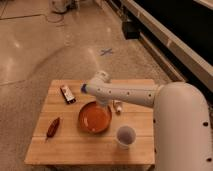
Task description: Drag the ceramic bowl in a circle
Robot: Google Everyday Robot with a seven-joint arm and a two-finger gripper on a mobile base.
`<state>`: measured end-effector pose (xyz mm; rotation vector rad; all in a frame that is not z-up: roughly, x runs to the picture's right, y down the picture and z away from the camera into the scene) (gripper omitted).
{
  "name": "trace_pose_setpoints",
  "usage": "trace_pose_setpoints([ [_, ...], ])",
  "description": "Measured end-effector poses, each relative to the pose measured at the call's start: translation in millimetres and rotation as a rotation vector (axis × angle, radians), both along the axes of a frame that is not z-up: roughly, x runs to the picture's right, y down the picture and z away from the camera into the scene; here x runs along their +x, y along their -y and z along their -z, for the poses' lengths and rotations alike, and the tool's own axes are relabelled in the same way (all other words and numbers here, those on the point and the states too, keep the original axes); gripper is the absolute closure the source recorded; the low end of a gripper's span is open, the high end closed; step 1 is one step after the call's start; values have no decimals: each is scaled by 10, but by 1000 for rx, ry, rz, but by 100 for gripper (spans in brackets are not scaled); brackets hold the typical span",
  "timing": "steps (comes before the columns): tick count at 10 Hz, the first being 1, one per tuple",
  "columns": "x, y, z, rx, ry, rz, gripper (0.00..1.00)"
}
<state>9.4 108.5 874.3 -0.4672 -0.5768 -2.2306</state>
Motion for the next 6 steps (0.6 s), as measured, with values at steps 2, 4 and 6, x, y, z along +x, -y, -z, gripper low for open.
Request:
trace_pose_setpoints([
  [2, 13, 20, 37, -9, 5, -6, 20],
  [4, 13, 37, 102, -29, 23, -22, 20],
  [6, -20, 37, 209, -72, 63, -66, 20],
])
